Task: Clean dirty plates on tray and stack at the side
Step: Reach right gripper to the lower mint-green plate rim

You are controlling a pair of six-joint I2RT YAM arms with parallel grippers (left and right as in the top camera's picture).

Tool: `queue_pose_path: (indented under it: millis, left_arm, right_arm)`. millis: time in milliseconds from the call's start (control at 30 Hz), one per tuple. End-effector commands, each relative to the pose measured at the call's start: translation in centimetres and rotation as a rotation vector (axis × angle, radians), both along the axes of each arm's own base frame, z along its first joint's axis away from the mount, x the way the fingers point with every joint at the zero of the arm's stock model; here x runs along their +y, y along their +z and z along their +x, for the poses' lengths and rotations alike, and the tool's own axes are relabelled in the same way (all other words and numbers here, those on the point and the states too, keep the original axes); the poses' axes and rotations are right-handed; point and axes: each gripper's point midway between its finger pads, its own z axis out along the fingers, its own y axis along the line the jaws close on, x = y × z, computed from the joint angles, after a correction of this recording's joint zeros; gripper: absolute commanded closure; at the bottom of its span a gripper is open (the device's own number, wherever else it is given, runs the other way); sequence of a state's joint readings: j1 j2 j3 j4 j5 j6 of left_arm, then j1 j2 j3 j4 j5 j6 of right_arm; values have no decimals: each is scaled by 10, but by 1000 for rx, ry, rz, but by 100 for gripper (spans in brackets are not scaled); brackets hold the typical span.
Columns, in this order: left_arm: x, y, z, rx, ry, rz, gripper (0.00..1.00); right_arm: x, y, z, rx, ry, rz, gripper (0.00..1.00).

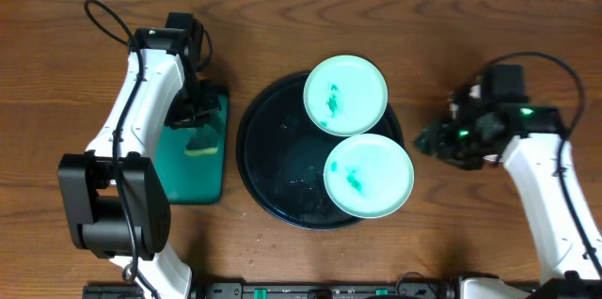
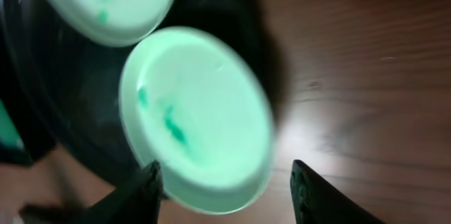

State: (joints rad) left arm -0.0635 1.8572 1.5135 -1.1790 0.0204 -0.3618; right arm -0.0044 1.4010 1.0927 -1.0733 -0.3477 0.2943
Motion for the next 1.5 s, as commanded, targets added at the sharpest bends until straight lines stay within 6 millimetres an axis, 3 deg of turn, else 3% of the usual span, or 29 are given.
queue_pose_path:
  millis: [0,167,400,467,567,633,867,1067,1133,1267,1467]
  left_arm:
    - [1,1,-2,0,-14,5,93]
    - [1,1,-2,0,-14,5,93]
    - [1,1,0,-7,-14,4,93]
    - [1,1,0,-9,-14,4,93]
    - [1,1,2,-15,-13,4,93]
    - [1,1,3,-18,-13,4,92]
    - [1,1,4,-23,-13,4,93]
    - [1,1,4,-23,-13,4,93]
    - [1,1,4,-23,-13,4,92]
    - [1,1,4,-23,-13,4,93]
    - [1,1,8,-39,-14,3,93]
  right_arm:
    - [24,-7,-8,31,51,-24,41]
    - [12,-46,-18,166,-53,-188,42]
    - [10,-96,-27,301,-65,-222,51]
    - [11,-101,-26,312,-61,-225,60]
    - [12,-105,-23,308,-61,-224,87]
    - [12,-105,-23,306,-59,-223,99]
    - [24,-104,-34,322,17,-239,98]
    - [66,-100,-46,250,228,-271,99]
    - [83,-101,-38,192,235,-254,98]
    - [90,-104,-18,132,180,-224,98]
    - [94,-135,4,122,158,-199,98]
